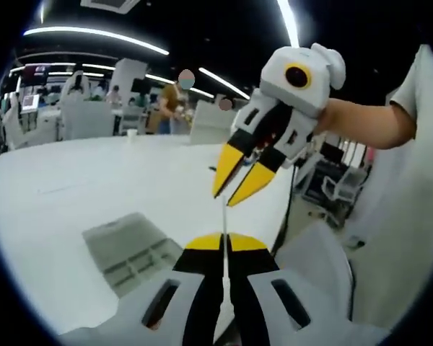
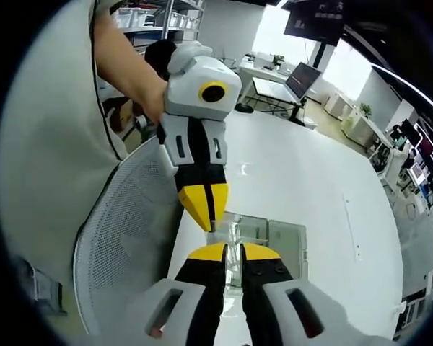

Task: Insert the divider into the dual guide fixture by aligning both edges with the guide slots and pushing it downward to the bottom, including one-sided entry, uneven engagement, binding, and posture correction.

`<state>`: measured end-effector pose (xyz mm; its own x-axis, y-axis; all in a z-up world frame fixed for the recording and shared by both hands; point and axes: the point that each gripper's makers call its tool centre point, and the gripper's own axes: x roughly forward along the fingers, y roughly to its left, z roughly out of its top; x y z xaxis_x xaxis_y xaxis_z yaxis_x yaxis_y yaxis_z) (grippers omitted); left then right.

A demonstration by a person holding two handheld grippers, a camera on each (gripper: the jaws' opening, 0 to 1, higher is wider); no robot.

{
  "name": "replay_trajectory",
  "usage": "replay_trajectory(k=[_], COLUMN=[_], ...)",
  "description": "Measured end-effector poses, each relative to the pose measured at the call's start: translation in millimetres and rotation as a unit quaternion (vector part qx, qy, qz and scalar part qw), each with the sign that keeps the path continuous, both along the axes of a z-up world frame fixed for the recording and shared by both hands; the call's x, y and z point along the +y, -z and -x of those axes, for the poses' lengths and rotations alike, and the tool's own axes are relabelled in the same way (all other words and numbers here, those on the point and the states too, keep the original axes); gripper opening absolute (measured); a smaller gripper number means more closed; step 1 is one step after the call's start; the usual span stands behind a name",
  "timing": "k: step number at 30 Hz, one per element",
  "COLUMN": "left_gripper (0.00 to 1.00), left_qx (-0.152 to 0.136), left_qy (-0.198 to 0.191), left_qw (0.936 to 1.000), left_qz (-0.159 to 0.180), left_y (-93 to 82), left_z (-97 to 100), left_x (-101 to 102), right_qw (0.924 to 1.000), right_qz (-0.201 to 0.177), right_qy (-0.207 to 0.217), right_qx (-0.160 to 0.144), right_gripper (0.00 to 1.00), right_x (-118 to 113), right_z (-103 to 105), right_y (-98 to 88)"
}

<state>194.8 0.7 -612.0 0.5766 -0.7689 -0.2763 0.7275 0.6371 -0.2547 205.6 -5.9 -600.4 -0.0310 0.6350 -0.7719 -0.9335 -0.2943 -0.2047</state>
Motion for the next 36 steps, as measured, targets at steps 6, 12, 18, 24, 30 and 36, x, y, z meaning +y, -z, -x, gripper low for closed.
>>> replay_trajectory(k=[6,12,18,24,30,36], left_gripper=[0.00,0.00,0.00,0.00,0.00,0.00], left_qx=[-0.010,-0.013,-0.015,-0.017,-0.014,-0.003], left_qy=[0.008,0.011,0.015,0.020,0.016,0.005], left_qw=[0.9999,0.9997,0.9995,0.9992,0.9993,0.9996], left_qz=[-0.010,-0.015,-0.023,-0.031,-0.030,-0.027], left_y=[1.3,3.4,5.5,7.5,8.3,10.2], left_z=[0.3,0.4,0.0,0.6,-1.5,-6.0], left_x=[-1.0,-1.0,-0.1,-1.2,0.0,2.1], right_qw=[0.9998,0.9993,0.9986,0.9974,0.9967,0.9956], right_qz=[0.015,0.031,0.045,0.065,0.073,0.079], right_qy=[-0.013,-0.021,-0.026,-0.024,-0.014,0.008], right_qx=[0.006,0.008,0.012,0.024,0.033,0.049], right_gripper=[0.01,0.00,0.00,0.00,0.00,0.00], right_x=[-1.3,-2.2,-2.3,-4.7,-5.8,-5.8], right_z=[2.8,3.7,4.6,7.1,8.1,8.0], right_y=[3.4,5.8,7.3,9.6,10.8,10.7])
